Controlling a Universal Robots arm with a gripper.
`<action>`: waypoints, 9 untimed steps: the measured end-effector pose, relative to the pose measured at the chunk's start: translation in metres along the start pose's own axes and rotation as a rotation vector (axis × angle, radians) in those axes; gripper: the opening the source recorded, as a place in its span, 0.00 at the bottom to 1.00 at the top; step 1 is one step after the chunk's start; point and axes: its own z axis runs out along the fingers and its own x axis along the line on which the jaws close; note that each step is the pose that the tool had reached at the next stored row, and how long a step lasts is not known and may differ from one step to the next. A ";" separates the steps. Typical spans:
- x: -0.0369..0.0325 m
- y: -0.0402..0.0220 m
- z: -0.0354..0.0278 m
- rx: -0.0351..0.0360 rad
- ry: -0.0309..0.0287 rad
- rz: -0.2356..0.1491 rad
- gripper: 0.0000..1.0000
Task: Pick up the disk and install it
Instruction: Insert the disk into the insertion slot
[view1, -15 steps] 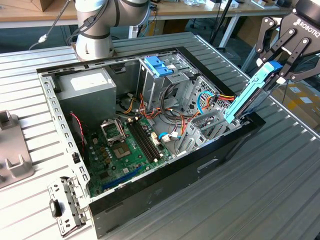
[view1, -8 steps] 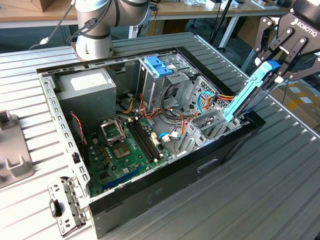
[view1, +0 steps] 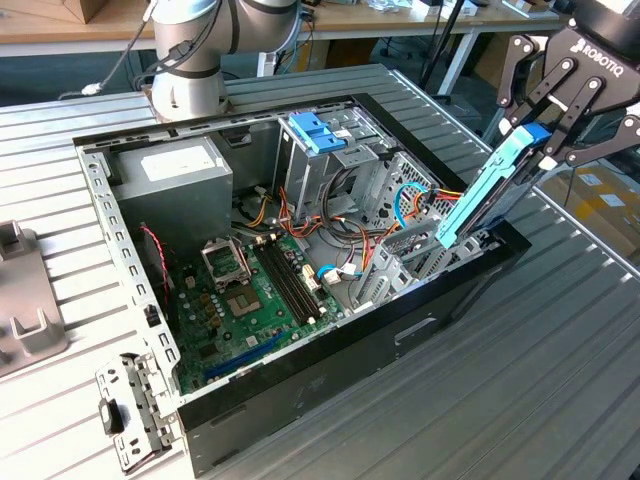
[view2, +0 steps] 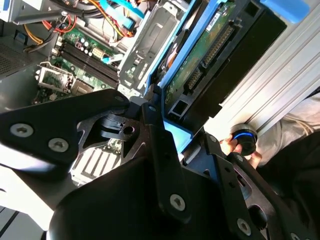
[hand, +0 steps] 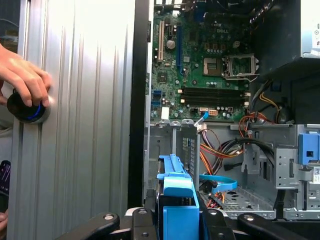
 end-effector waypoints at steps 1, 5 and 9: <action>-0.0002 0.0034 0.0004 0.0000 -0.0010 0.000 0.37; -0.0005 0.0129 0.0017 0.0001 -0.0059 0.000 0.37; -0.0009 0.0225 0.0031 0.0002 -0.0091 0.000 0.37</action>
